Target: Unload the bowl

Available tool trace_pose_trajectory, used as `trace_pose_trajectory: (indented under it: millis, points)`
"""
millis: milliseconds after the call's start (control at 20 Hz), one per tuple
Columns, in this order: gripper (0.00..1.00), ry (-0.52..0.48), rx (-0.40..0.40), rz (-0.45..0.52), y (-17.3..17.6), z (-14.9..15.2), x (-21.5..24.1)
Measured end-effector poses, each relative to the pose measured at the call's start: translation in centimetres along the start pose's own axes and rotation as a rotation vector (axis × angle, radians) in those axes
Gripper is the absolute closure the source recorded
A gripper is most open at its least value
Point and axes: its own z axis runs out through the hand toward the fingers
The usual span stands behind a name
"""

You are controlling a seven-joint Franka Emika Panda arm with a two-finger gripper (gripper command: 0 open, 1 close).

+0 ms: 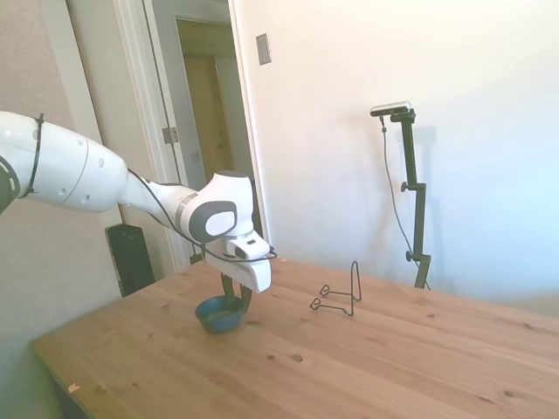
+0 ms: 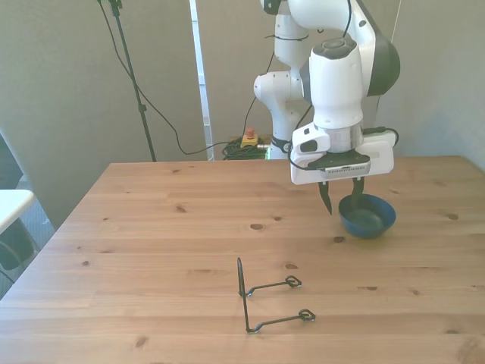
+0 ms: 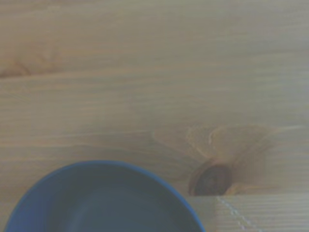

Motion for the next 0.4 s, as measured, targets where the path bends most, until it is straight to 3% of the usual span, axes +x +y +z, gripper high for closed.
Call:
trace_pose_trajectory:
  millis: [400]
  points:
    - [0.00, 0.165, 0.105, -0.030, 2.1, -3.7, -1.6]
